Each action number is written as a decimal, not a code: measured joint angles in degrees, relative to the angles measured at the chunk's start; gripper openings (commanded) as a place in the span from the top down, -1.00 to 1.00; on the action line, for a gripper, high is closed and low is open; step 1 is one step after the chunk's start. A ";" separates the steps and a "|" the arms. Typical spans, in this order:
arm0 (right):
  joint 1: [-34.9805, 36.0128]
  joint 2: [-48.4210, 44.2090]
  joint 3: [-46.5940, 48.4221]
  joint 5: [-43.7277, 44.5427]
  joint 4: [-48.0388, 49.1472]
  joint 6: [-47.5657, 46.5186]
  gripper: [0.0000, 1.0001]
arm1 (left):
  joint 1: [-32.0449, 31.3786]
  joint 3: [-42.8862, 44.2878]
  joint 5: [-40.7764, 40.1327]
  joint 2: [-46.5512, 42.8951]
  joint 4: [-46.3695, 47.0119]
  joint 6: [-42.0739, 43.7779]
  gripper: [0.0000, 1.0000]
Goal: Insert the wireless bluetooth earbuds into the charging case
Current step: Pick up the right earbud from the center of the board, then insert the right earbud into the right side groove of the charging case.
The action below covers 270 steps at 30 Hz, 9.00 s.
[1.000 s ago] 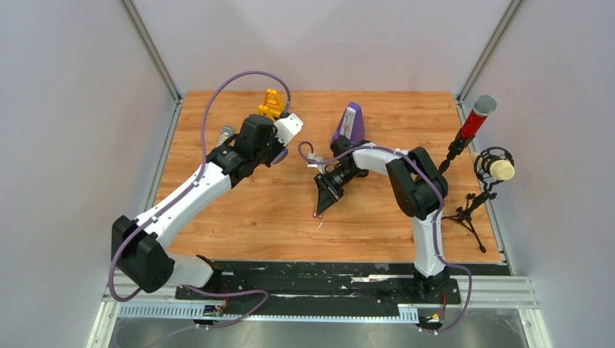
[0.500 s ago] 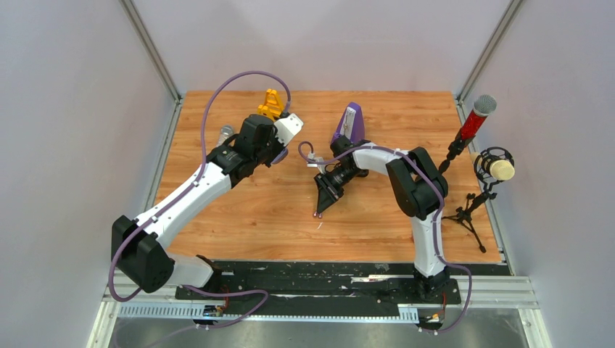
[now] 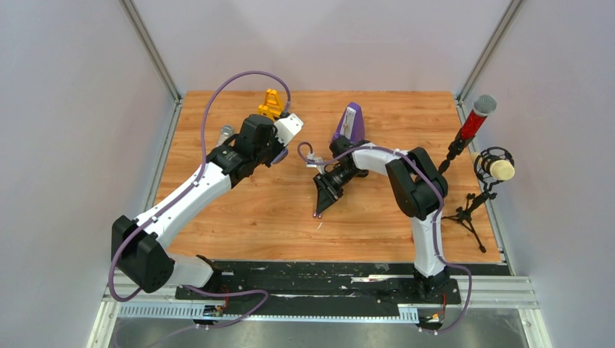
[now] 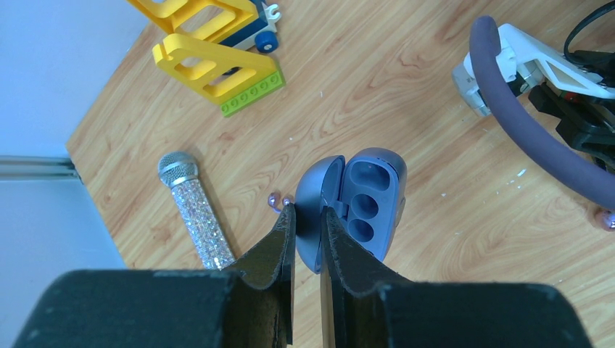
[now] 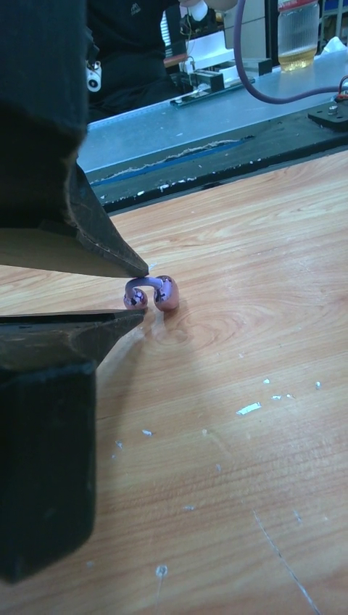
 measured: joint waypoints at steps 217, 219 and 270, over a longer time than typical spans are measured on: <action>-0.85 -11.85 11.32 20.76 35.08 57.13 0.48 | -6.21 24.13 -24.72 23.56 -17.14 -51.49 0.77; -0.85 -11.85 11.32 20.79 35.08 57.13 0.47 | -6.27 24.13 -24.74 23.56 -17.14 -51.49 0.77; -0.20 -11.74 11.52 23.34 33.51 53.35 0.41 | -6.49 23.43 -25.35 22.58 -17.07 -51.04 0.78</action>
